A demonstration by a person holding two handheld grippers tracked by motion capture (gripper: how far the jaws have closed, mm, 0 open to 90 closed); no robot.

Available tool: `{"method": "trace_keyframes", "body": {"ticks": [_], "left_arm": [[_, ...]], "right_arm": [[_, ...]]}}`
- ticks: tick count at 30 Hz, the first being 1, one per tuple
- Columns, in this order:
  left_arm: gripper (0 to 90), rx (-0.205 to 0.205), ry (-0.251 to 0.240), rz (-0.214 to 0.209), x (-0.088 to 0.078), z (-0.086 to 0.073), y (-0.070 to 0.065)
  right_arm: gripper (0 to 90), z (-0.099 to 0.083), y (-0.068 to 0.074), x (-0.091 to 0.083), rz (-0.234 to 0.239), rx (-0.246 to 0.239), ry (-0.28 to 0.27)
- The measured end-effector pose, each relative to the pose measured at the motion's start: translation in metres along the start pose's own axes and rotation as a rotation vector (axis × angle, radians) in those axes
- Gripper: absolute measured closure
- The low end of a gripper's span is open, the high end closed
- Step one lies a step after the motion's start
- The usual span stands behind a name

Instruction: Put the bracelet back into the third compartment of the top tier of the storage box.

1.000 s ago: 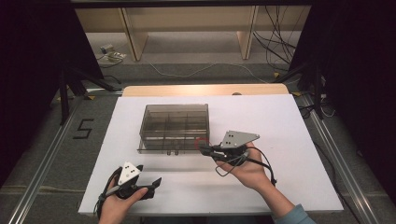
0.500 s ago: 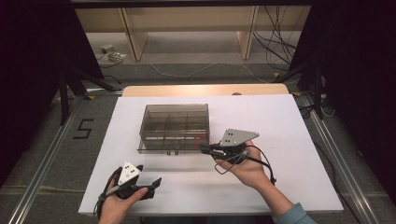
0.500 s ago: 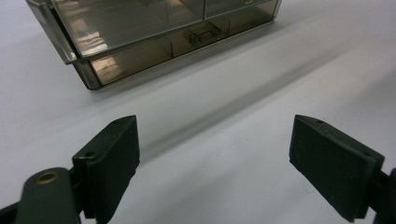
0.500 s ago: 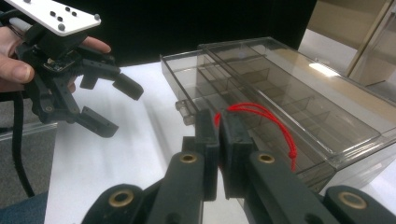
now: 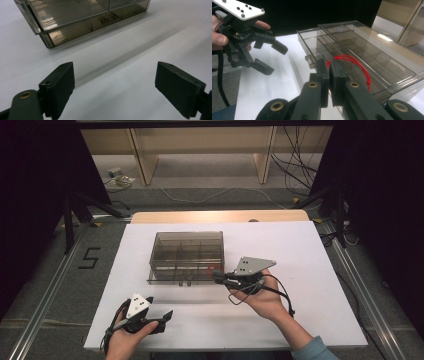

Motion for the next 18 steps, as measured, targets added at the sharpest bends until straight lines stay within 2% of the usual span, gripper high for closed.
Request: {"method": "trace_keyframes", "body": {"ticks": [18], "left_arm": [[16.0, 0.000, 0.000, -0.001, 0.0001, -0.0002, 0.0005]], "right_arm": [[86.8, 0.0014, -0.0025, 0.0060, 0.005, 0.003, 0.007]]}}
Point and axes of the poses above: each handheld gripper's, and its own axes: x roughly forward along the jaws, z roughly out of its top, y roughly to its left, the point moved 2 cm from there along x, roughly forward along the jaws, and after that the axes turned 8 degrees about x, right-handed, at the moved point
